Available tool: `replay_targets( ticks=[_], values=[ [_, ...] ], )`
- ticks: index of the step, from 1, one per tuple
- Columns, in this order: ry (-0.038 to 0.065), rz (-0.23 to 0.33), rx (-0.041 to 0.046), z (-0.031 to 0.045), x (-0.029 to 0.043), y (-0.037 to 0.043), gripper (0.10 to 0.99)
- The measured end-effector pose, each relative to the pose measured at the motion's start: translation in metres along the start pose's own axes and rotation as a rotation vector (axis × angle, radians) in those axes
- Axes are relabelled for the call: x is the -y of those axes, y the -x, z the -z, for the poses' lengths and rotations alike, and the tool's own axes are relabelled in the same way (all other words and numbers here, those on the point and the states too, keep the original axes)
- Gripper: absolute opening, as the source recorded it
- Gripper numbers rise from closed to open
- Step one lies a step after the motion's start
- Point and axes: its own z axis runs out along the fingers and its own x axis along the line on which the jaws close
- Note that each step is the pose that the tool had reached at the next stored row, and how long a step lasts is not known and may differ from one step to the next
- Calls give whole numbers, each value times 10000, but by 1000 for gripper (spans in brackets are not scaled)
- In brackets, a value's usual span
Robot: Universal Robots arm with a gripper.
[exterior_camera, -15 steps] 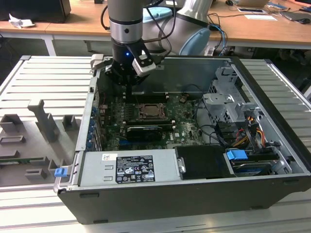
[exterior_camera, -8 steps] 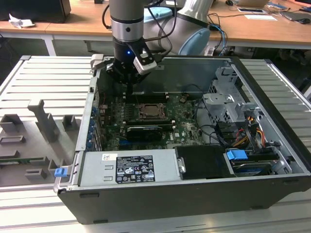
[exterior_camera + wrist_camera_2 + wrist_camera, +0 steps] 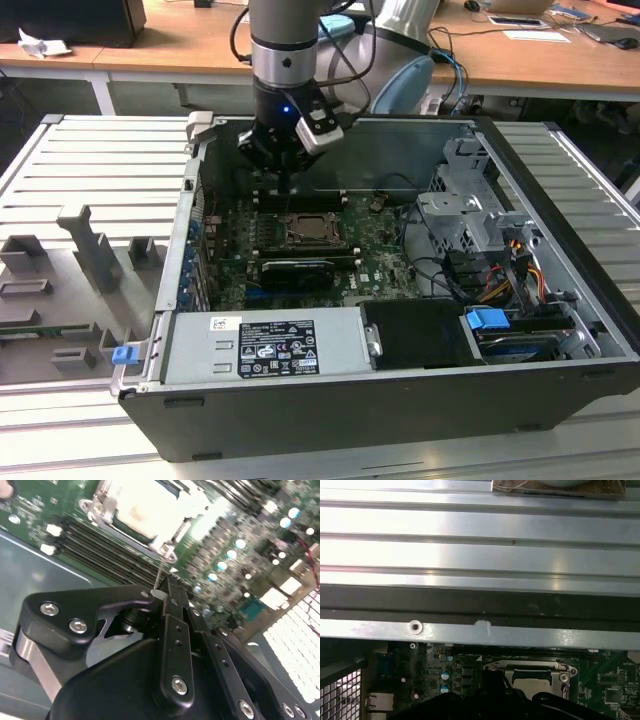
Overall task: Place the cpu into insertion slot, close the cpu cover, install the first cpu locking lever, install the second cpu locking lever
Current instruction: 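Install the first cpu locking lever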
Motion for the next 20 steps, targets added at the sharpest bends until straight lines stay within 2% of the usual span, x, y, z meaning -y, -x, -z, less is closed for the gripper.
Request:
replay_targets(
  ticks=[4, 6, 8, 9, 10, 13, 20],
  values=[
    [-6, 1, -2, -21, 5, 174, 106],
    [-8, 2, -2, -28, 7, 227, 106],
    [32, 2, -2, -32, 9, 241, 106],
    [233, 0, 5, -34, 13, 241, 106],
    [255, 0, 8, -35, 16, 241, 106],
    [257, -5, 20, -66, 18, 250, 106],
    [257, 5, 21, -188, 17, 369, 106]
  ],
)
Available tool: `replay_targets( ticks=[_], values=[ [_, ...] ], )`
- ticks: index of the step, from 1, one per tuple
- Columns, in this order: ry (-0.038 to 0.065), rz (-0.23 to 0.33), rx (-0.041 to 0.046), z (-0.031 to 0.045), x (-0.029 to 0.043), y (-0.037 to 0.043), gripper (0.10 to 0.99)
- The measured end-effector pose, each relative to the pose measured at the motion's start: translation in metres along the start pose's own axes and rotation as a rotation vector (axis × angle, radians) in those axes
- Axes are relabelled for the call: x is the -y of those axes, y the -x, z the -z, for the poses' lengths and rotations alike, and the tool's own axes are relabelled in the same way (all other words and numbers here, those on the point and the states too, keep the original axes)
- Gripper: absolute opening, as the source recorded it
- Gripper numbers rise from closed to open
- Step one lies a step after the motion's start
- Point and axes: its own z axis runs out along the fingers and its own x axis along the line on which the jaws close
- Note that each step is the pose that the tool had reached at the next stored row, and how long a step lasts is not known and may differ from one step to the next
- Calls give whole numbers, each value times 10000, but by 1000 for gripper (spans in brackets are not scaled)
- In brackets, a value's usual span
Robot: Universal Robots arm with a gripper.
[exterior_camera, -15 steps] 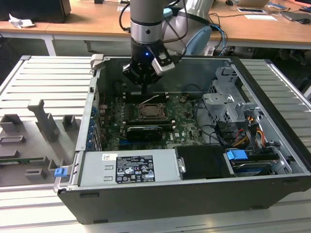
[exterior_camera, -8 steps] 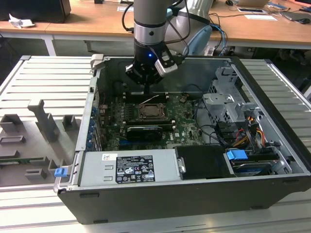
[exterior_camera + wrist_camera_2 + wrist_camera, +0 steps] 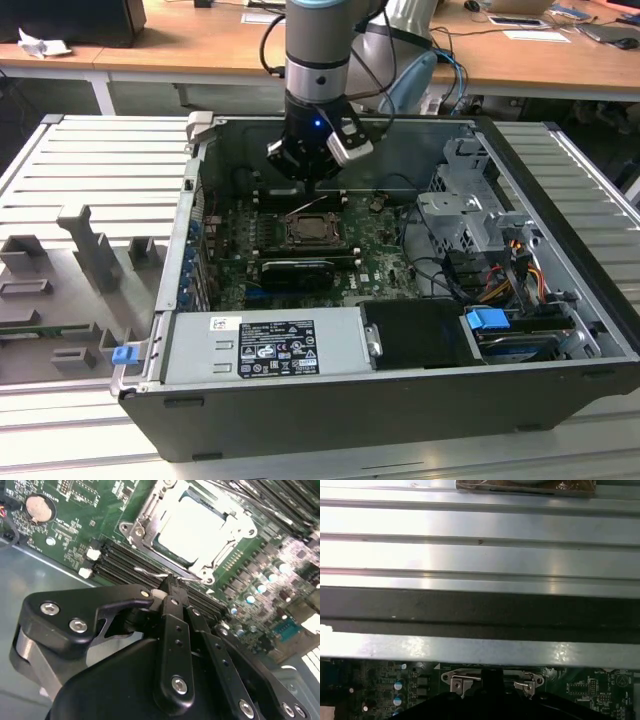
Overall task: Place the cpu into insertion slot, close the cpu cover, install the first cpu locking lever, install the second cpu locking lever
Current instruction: 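Install the first cpu locking lever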
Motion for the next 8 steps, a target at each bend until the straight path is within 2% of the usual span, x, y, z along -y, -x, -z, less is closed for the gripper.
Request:
replay_targets(
  ticks=[8],
  values=[
    [13, 322, -16, -44, -34, 11, 106]
  ],
)
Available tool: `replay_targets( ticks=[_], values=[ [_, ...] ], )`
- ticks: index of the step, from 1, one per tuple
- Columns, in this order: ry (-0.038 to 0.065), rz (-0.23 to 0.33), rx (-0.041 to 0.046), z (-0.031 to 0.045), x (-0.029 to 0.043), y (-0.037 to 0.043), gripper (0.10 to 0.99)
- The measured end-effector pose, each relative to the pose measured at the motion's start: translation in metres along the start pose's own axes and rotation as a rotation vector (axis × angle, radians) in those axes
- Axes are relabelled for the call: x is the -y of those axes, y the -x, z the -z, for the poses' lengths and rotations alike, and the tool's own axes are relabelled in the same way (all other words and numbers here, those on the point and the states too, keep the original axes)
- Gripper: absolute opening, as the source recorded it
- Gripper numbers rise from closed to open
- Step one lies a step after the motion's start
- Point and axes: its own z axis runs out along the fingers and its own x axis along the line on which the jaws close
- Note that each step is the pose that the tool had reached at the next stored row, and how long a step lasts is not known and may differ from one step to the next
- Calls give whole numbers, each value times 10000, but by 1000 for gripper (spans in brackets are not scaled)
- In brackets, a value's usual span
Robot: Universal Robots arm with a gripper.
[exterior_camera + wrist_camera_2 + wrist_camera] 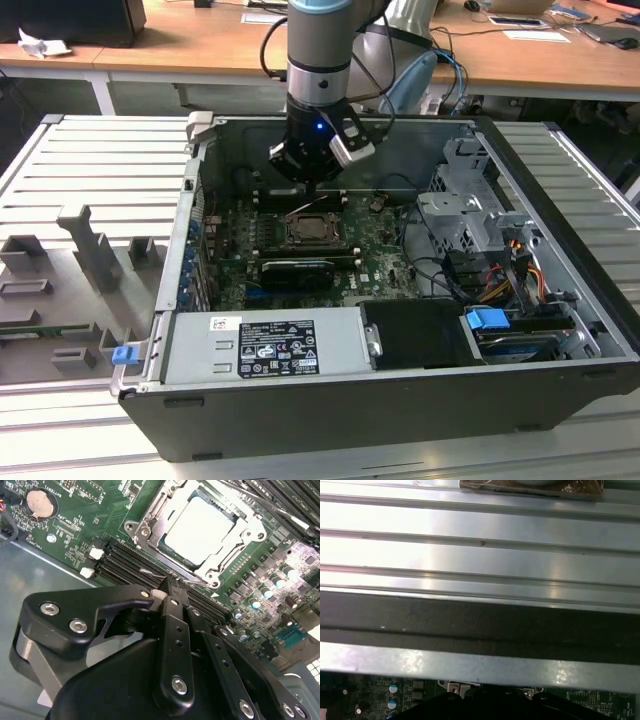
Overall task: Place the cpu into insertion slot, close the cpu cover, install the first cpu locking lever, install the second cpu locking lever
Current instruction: 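Install the first cpu locking lever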
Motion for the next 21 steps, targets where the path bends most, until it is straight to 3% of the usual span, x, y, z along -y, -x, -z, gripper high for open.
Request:
replay_targets(
  ticks=[9, 15, 21],
  values=[
    [18, 6, 0, -55, -17, 93, 106],
    [144, -177, 17, -90, -8, 134, 106],
    [152, -190, 19, -127, 8, 152, 106]
  ],
)
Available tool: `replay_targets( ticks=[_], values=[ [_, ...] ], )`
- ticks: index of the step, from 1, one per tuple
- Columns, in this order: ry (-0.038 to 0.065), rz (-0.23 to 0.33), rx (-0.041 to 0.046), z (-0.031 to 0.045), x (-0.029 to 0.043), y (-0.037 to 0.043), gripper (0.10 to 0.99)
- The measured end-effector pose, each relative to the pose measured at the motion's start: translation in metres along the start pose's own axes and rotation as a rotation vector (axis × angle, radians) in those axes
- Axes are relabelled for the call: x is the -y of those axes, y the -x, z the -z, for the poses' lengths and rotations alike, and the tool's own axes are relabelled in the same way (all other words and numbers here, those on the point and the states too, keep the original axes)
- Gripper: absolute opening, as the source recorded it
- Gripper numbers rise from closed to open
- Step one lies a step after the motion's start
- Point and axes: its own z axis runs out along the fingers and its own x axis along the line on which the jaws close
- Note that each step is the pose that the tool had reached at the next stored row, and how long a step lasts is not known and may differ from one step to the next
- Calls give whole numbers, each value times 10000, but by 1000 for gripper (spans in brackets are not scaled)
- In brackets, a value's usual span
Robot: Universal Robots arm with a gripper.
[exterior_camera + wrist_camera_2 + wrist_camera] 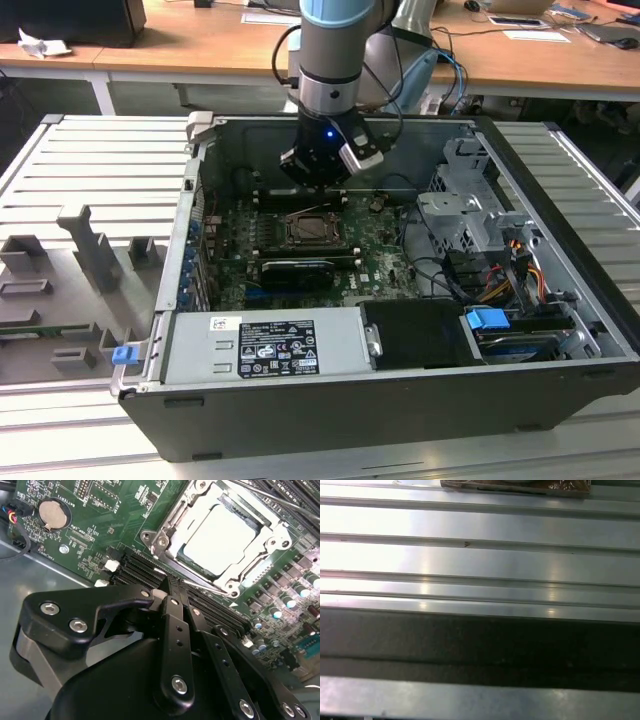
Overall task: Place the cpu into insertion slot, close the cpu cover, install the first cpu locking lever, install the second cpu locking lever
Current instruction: 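Install the first cpu locking lever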
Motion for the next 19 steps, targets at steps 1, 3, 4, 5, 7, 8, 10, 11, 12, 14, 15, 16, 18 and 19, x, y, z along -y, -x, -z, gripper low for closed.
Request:
replay_targets(
  ticks=[1, 3, 4, 5, 7, 8, 10, 11, 12, 14, 15, 16, 18, 19],
  values=[
    [0, -3, 0, -7, 1, 4, 106],
    [-1, -19, 1, -22, 2, 10, 106],
    [-1, -41, 2, -33, 3, 13, 106],
    [-1, -62, 4, -42, 3, 14, 106],
    [-1, -84, 6, -59, 4, 17, 106],
    [0, -86, 6, -66, 5, 17, 106],
    [9, -87, 6, -78, 6, 17, 106],
    [10, -89, 6, -86, 7, 19, 106],
    [12, -91, 6, -92, 7, 20, 106],
    [11, -93, 5, -102, 8, 24, 106],
    [11, -95, 6, -110, 8, 27, 106],
    [12, -96, 6, -116, 9, 30, 106],
    [11, -96, 6, -126, 10, 35, 106],
    [10, -96, 5, -130, 10, 37, 106]
  ],
)
